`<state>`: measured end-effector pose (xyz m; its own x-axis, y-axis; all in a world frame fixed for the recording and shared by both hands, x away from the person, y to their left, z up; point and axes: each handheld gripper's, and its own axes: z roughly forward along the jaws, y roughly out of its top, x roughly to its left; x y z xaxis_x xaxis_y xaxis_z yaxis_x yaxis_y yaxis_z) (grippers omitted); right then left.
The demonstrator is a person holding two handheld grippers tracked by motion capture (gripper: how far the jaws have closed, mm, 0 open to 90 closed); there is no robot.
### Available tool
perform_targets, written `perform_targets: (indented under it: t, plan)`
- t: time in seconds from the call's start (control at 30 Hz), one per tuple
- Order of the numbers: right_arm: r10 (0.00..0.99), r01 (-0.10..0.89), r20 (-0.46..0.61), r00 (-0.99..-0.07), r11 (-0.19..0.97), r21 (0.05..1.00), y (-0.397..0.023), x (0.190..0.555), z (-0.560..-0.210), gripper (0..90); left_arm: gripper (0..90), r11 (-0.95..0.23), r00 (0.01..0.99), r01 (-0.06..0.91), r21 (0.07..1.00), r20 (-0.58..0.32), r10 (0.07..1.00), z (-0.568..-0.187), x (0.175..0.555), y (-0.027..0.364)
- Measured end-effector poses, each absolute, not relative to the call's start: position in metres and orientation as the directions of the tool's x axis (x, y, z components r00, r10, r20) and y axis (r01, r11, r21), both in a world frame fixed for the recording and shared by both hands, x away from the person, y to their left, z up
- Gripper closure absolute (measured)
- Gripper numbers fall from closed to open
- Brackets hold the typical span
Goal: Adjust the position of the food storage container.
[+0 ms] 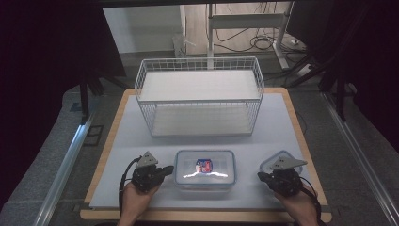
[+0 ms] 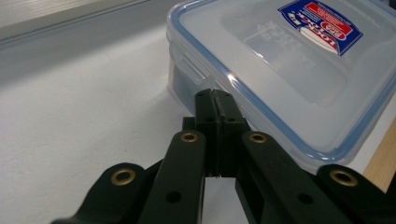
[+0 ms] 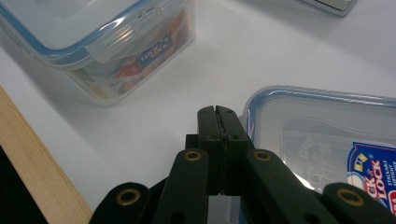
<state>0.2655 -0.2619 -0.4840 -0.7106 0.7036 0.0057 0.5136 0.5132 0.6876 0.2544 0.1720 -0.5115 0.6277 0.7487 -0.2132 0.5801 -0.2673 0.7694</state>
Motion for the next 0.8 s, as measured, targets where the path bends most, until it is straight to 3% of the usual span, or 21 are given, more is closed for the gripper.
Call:
perform_targets:
  t: [0.07,0.23,0.4,0.6,0.63,0.8]
  plan:
    - [0.703,0.509,0.005,-0.712,0.511,0.693,-0.262,0.265,-0.483,89.2,89.7,-0.295,0.624,0.56,0.774,-0.161,0.764,-0.509,0.252,0.173]
    - [0.696,0.487,0.001,-0.718,0.502,0.714,-0.263,0.263,-0.479,84.5,76.2,-0.318,0.604,0.538,0.78,-0.094,0.792,-0.504,0.246,0.178]
    - [0.704,0.47,-0.014,-0.71,0.489,0.735,-0.262,0.259,-0.474,68.6,56.2,-0.337,0.585,0.531,0.778,-0.048,0.81,-0.503,0.229,0.192]
    - [0.717,0.474,-0.017,-0.697,0.478,0.74,-0.262,0.26,-0.475,55.0,29.6,-0.313,0.573,0.529,0.789,-0.06,0.818,-0.504,0.225,0.205]
    - [0.727,0.475,-0.021,-0.686,0.471,0.744,-0.261,0.261,-0.475,46.8,25.9,-0.285,0.563,0.54,0.792,-0.089,0.822,-0.505,0.228,0.211]
    - [0.741,0.484,-0.03,-0.671,0.468,0.739,-0.262,0.262,-0.477,38.1,19.2,-0.25,0.548,0.562,0.789,-0.129,0.826,-0.508,0.231,0.217]
